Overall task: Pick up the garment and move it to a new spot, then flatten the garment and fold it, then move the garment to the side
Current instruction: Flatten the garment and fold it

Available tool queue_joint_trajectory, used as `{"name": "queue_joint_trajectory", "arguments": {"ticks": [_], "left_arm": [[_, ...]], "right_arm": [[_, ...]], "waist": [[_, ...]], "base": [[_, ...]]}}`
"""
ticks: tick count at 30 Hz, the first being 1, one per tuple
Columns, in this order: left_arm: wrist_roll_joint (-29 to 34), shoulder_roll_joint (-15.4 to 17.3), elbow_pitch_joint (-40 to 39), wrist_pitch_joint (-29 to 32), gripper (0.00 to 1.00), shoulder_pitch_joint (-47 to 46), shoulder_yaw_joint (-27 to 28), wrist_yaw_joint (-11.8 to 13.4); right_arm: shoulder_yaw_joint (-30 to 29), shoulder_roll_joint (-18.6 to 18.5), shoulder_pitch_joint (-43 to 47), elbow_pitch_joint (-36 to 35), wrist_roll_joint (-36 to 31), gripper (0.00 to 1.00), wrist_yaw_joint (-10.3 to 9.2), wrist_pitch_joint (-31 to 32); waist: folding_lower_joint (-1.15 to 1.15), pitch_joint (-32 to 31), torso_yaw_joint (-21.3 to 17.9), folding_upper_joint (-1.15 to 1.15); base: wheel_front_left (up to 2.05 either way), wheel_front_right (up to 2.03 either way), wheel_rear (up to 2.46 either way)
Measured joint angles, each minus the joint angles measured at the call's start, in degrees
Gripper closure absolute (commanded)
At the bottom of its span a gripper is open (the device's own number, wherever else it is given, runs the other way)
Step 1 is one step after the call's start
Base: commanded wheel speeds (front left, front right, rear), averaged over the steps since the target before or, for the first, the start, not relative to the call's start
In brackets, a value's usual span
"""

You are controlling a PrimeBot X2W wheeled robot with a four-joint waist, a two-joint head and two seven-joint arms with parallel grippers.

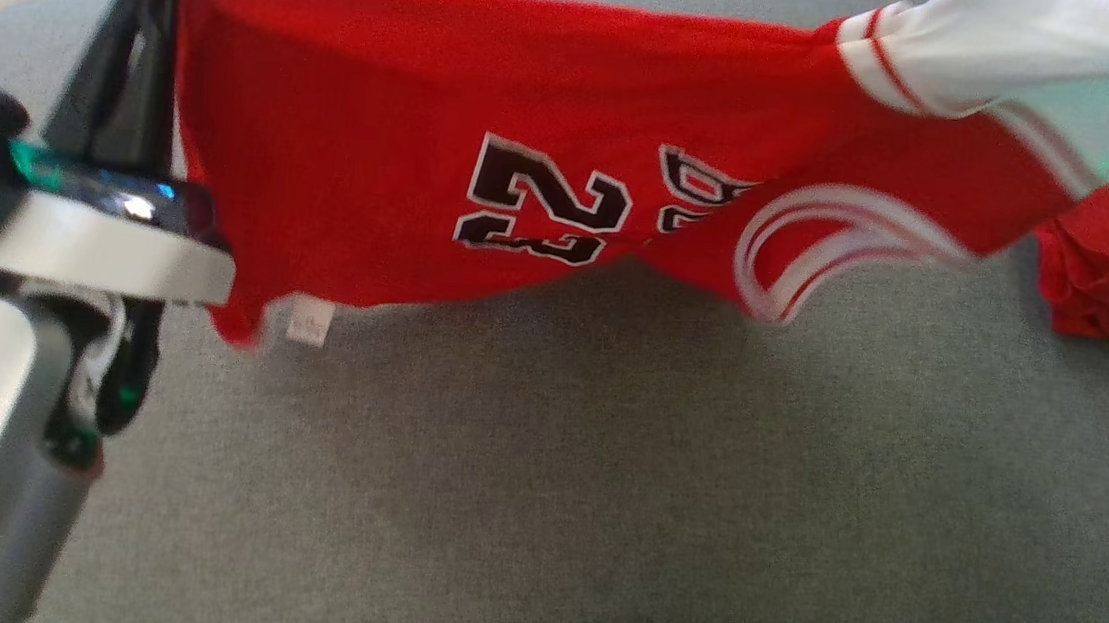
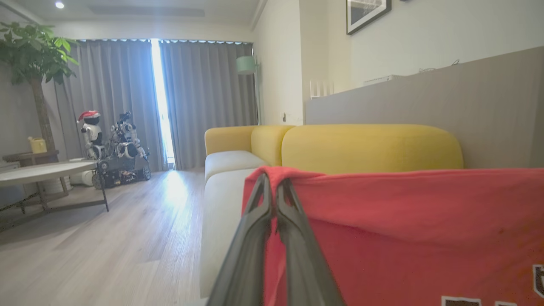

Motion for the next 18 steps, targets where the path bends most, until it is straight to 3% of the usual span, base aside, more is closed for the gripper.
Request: {"name": "queue_joint_trajectory", "arguments": {"ticks": [7, 9, 18], "left_arm": [[-0.1, 0.9, -2.9, 4.5, 1.00, -7.0, -0.1, -1.2], [-1.4, 0.6, -1.2, 5.3, 1.00, -9.7, -0.2, -2.7], [-4.6, -5.8, 20.2, 5.6, 1.00, -29.5, -2.2, -9.2]], "right_arm": [[-1.4, -2.1, -5.9, -2.2, 1.7, 1.00, 0.00, 3.5], [-0.9, -3.1, -9.2, -0.2, 2.8, 1.00, 0.00, 3.9], [4.1, -5.6, -31.0, 17.3, 7.7, 1.00, 0.00, 4.1]], "waist": [[0.00, 0.7, -0.4, 0.00], [0.00, 1.5, -0.5, 0.00], [0.00, 6.2, -0.3, 0.00]], "base": [[0.00, 0.00, 0.00], [0.00, 0.00, 0.00], [0.00, 0.00, 0.00]]}}
